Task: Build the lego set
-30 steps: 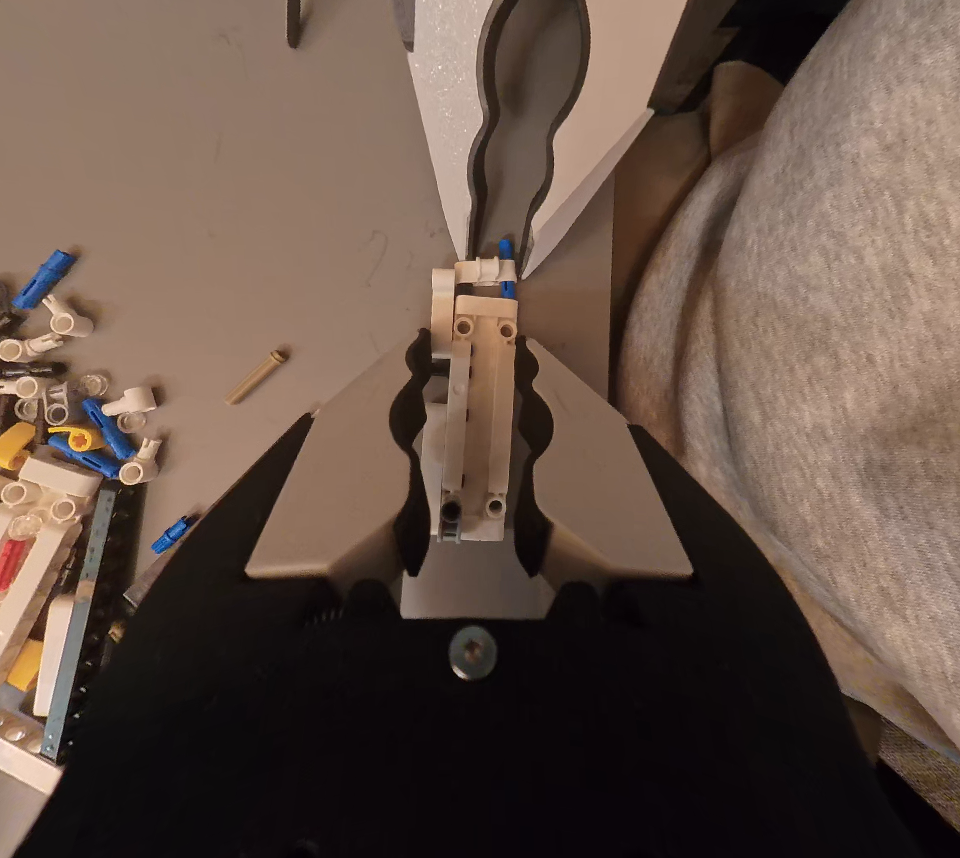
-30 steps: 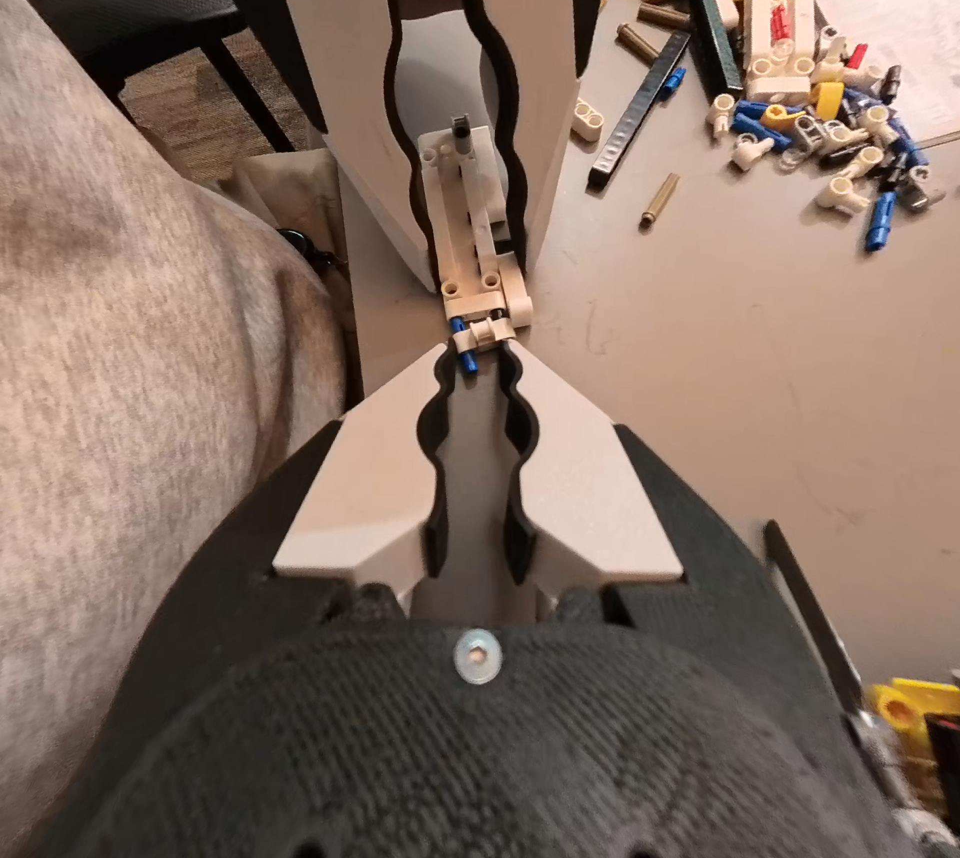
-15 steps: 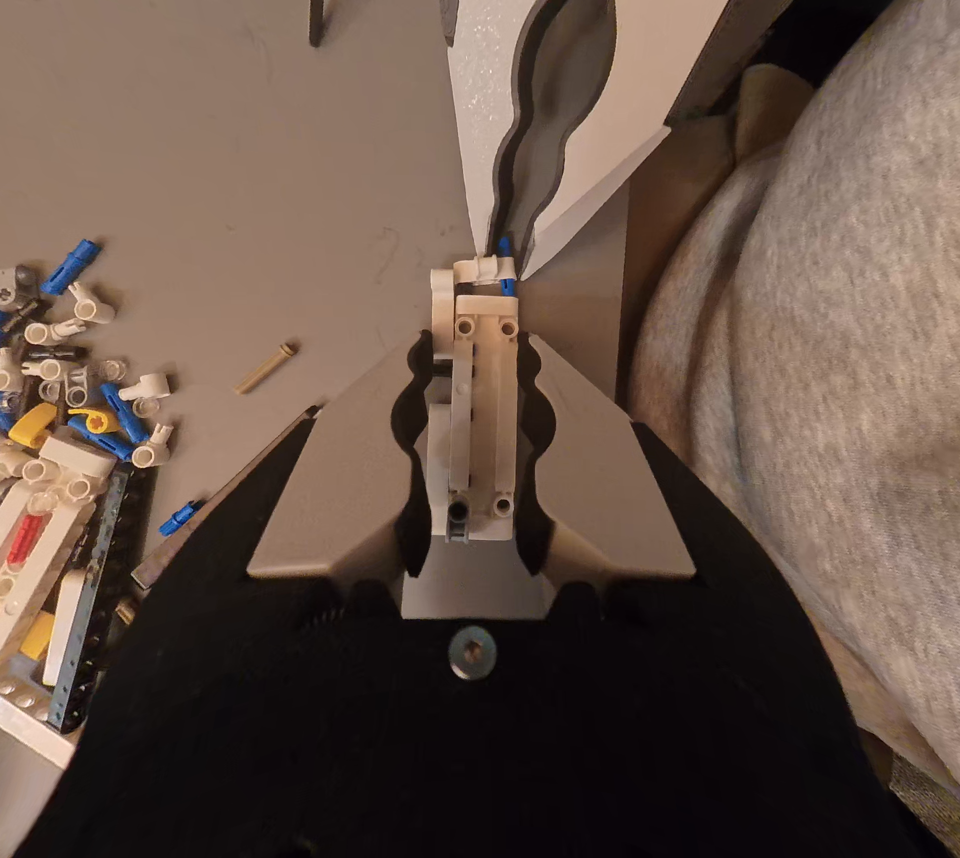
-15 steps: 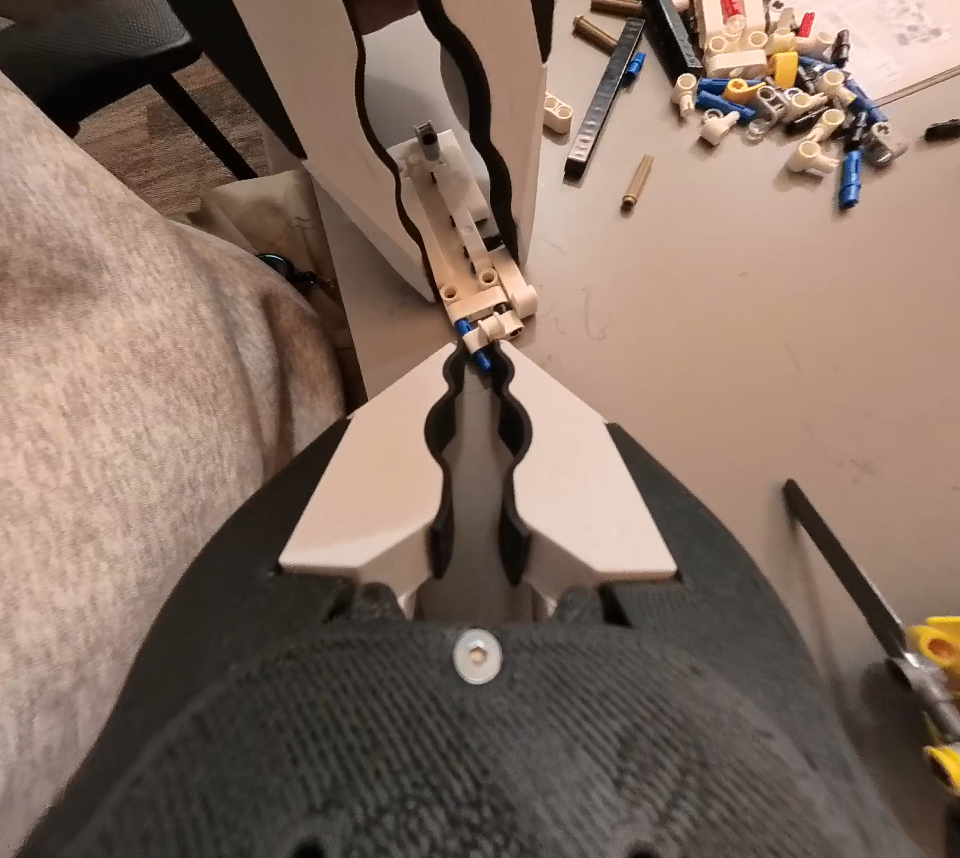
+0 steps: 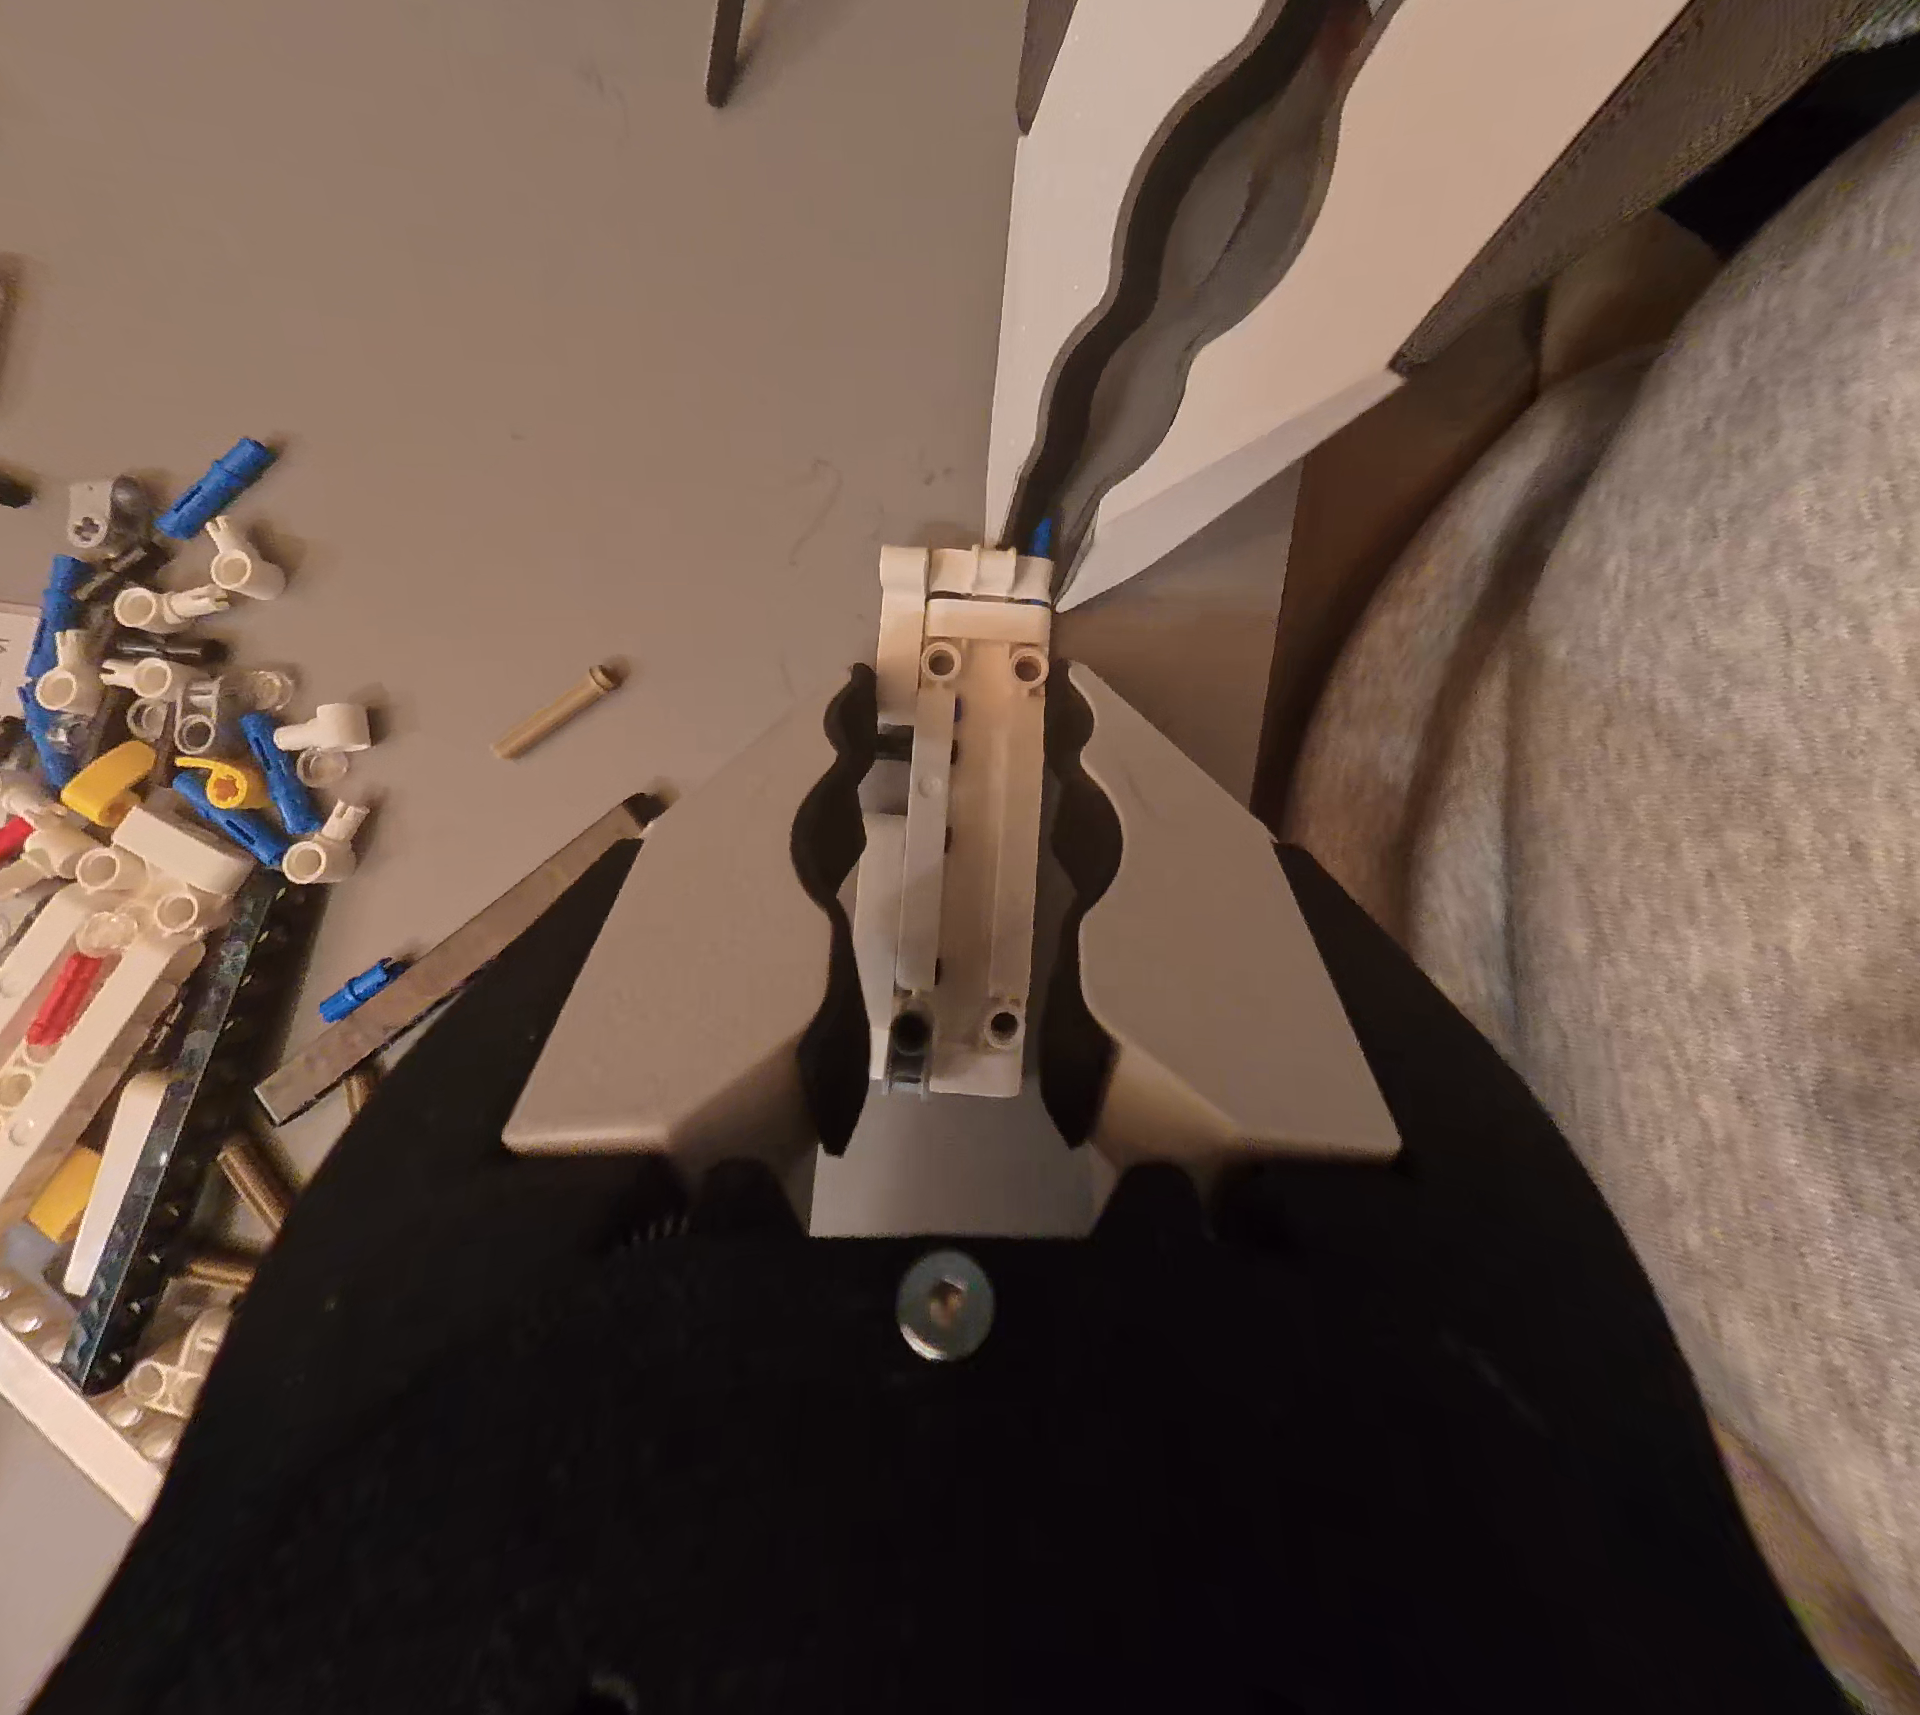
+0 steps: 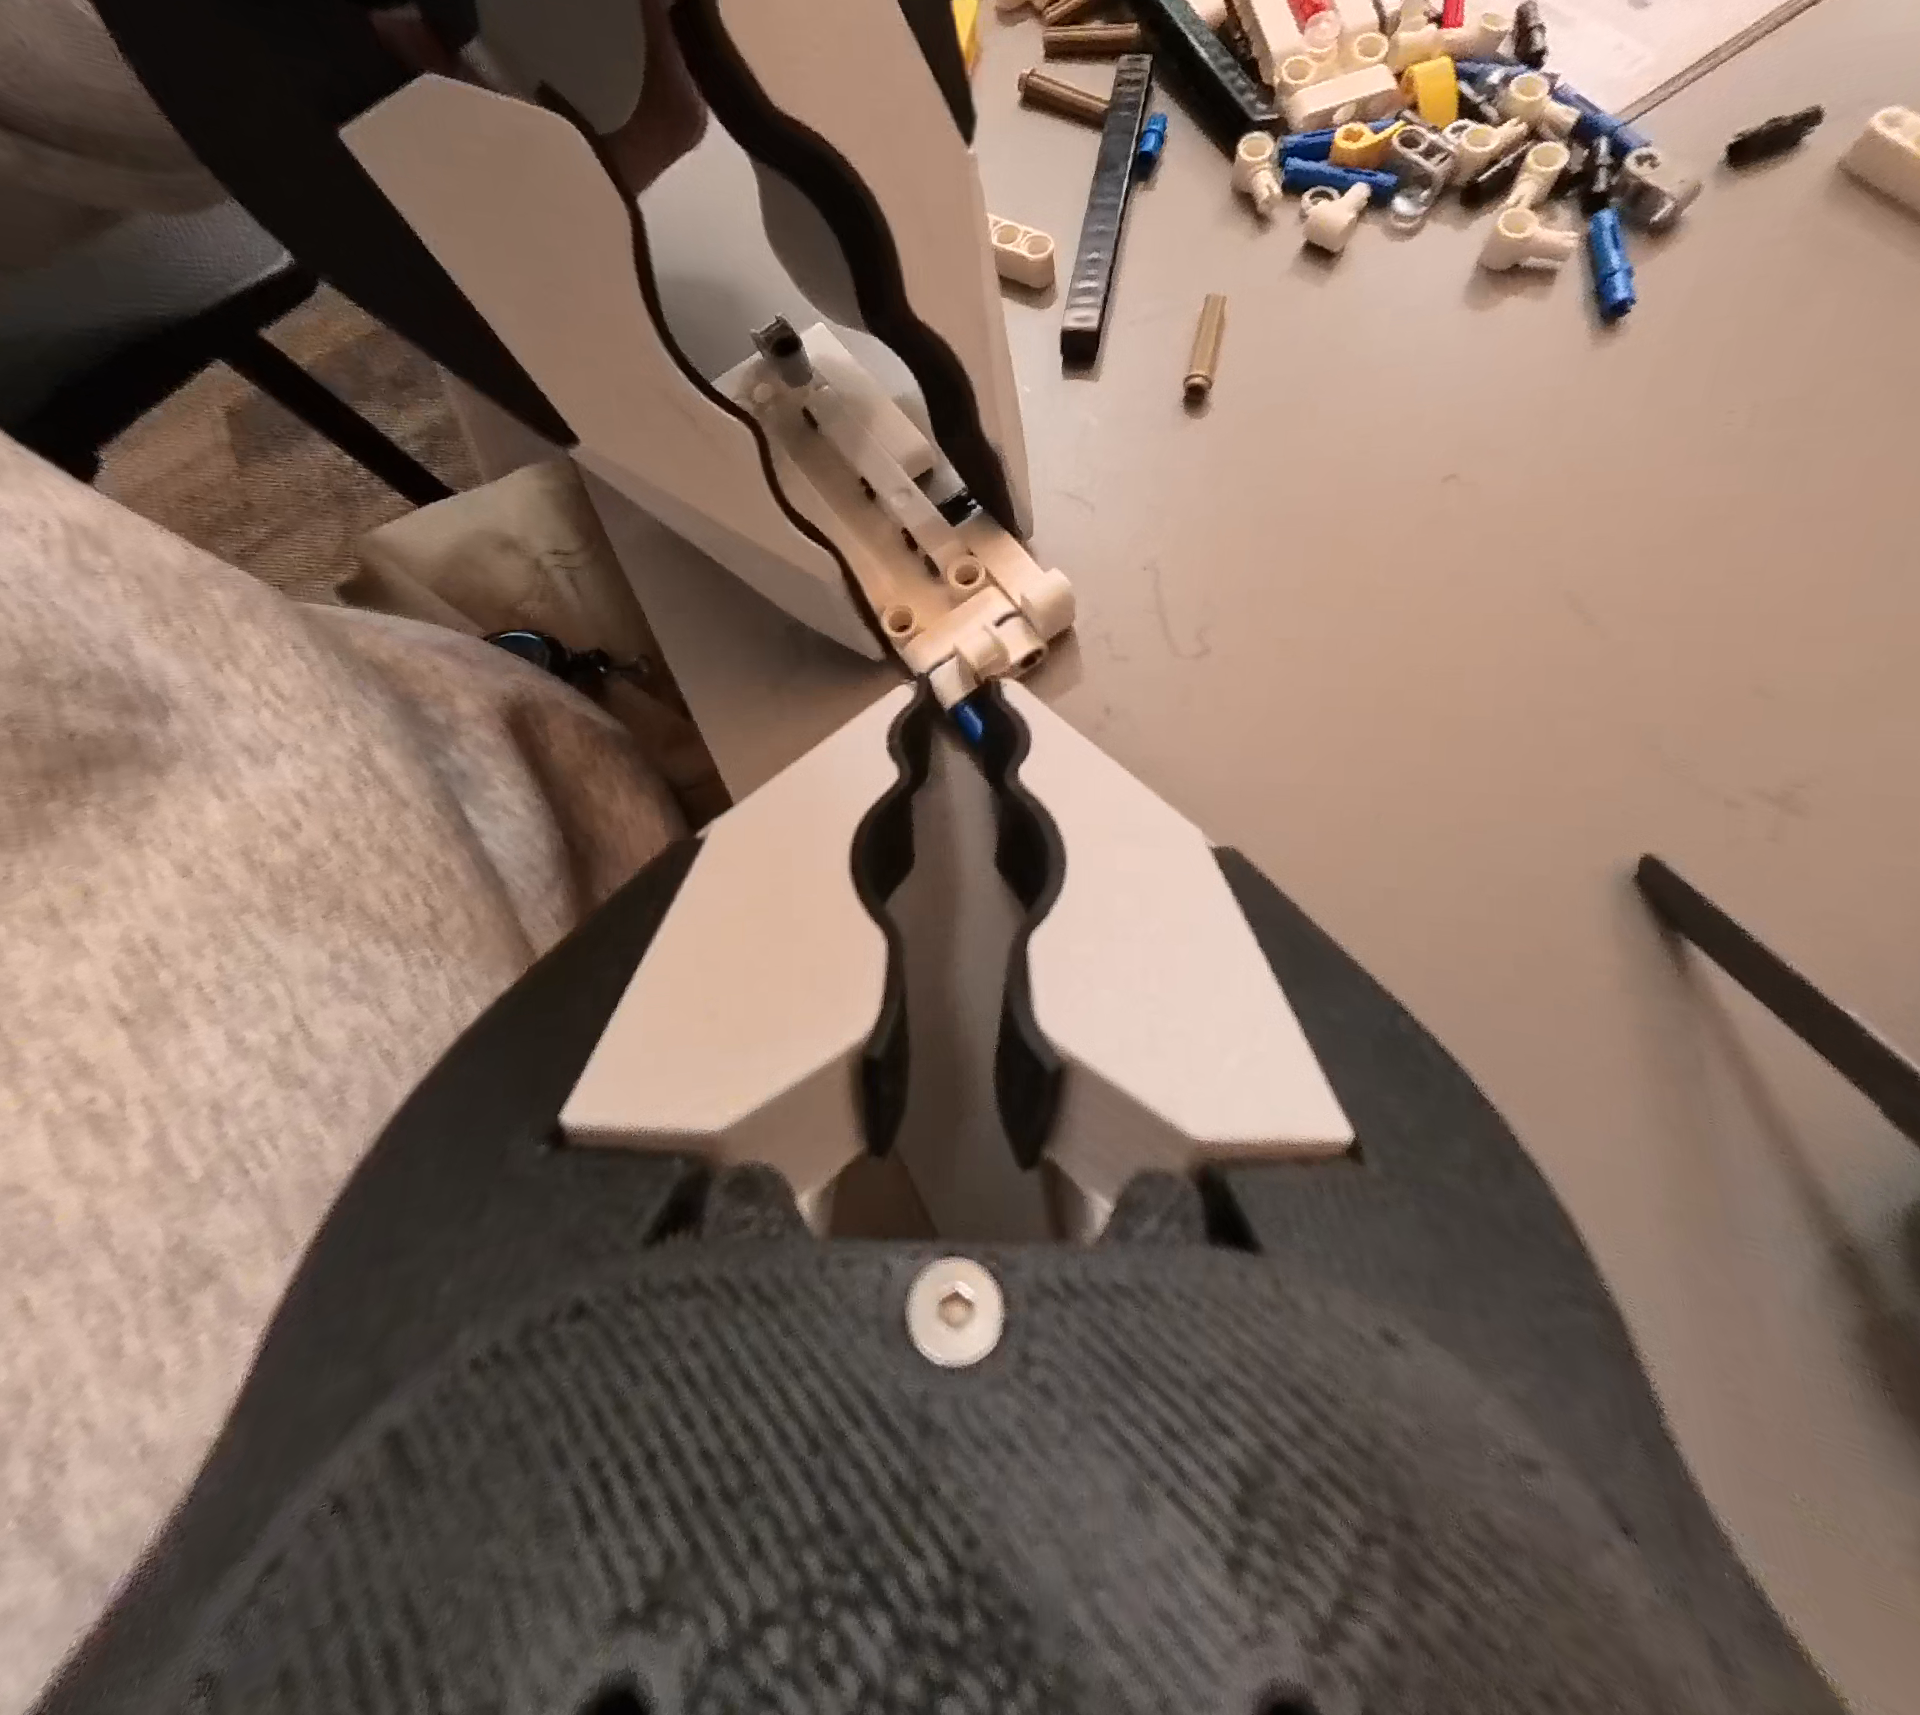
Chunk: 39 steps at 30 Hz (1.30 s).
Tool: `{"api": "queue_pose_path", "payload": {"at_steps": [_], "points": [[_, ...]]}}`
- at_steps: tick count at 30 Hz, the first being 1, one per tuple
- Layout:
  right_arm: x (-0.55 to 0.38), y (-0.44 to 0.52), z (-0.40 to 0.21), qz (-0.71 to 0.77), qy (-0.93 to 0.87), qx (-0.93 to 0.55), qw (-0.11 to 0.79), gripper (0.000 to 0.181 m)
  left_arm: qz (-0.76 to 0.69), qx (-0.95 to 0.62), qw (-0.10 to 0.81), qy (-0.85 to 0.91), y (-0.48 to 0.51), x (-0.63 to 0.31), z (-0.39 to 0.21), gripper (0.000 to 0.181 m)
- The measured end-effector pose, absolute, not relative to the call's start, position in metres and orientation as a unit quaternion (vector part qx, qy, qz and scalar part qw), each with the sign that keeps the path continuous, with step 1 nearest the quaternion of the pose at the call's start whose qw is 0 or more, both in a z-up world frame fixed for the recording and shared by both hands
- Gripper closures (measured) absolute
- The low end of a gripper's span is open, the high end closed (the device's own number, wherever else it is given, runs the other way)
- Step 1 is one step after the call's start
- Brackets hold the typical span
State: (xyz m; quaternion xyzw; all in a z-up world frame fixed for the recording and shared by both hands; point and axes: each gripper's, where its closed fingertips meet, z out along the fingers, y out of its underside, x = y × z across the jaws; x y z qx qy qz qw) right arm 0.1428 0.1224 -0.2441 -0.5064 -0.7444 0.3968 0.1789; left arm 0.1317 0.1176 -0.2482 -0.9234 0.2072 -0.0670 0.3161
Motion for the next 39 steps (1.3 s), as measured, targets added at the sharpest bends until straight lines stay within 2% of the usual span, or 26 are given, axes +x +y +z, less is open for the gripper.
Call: {"api": "queue_pose_path", "payload": {"at_steps": [9,16,32,33,35,39], "points": [[0.143,0.122,-0.244,0.395,-0.763,-0.48,0.179,0.173,-0.066,-0.92,0.315,0.222,0.117,0.132,-0.248,0.149],[0.143,0.121,-0.244,0.407,-0.761,-0.488,0.132,0.173,-0.085,-0.916,0.328,0.214,0.119,0.133,-0.248,0.15],[0.141,0.122,-0.244,0.386,-0.779,-0.465,0.167,0.171,-0.064,-0.918,0.328,0.212,0.119,0.132,-0.249,0.148],[0.141,0.123,-0.244,0.385,-0.778,-0.466,0.17,0.17,-0.067,-0.918,0.331,0.209,0.12,0.133,-0.25,0.147],[0.142,0.128,-0.243,0.385,-0.773,-0.472,0.179,0.156,-0.085,-0.919,0.328,0.203,0.12,0.135,-0.25,0.147],[0.146,0.151,-0.244,0.37,-0.76,-0.493,0.206,0.148,-0.082,-0.921,0.319,0.207,0.123,0.135,-0.25,0.147]]}}
